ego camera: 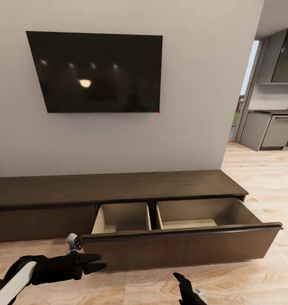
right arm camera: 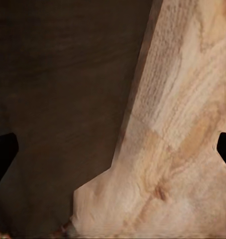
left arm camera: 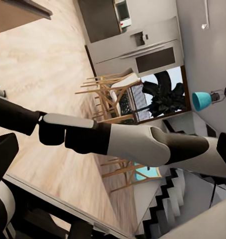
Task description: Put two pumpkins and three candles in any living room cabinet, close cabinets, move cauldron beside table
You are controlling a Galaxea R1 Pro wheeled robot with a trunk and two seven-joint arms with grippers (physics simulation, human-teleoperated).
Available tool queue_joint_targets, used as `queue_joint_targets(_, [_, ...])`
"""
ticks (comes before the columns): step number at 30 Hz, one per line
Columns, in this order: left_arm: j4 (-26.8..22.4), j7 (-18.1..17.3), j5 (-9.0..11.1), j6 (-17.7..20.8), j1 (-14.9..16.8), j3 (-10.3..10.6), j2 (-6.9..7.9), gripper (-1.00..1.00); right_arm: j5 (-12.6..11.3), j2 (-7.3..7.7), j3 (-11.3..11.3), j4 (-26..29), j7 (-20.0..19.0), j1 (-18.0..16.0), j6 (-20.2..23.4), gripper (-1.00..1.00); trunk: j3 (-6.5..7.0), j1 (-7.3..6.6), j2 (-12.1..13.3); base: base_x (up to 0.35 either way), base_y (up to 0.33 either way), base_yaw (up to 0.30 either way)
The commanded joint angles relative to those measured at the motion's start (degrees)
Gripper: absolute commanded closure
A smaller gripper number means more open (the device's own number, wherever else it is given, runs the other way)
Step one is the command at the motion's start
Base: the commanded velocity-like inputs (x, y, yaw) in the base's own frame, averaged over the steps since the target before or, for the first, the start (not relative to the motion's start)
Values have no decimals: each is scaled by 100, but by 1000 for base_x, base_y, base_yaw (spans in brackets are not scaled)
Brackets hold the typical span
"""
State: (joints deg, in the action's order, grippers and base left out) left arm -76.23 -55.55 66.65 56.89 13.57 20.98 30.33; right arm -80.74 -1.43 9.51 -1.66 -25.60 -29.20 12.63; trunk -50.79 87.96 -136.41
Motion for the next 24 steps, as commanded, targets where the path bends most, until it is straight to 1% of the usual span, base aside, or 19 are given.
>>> queue_joint_targets(1, [2,-10,16,18,6,11,3,-100,8,-5,44,-21,-27,-7,0,-100,13,-24,39,0,0,0])
queue_joint_targets(4, [2,-9,15,17,6,11,0,-100,77,-12,37,-24,-25,-7,-28,-100,67,-90,159,0,0,0])
queue_joint_targets(13, [2,-9,15,16,6,11,7,-100,115,-15,25,-27,-58,-7,-70,-100,228,-287,520,0,0,0])
queue_joint_targets(21, [11,-9,15,15,6,11,3,-100,84,-29,18,-119,-34,-2,-62,-100,372,-463,841,0,0,0])
queue_joint_targets(24, [11,-9,15,15,6,11,7,-100,85,-25,17,-112,-53,86,-63,-100,426,-529,961,0,0,0])
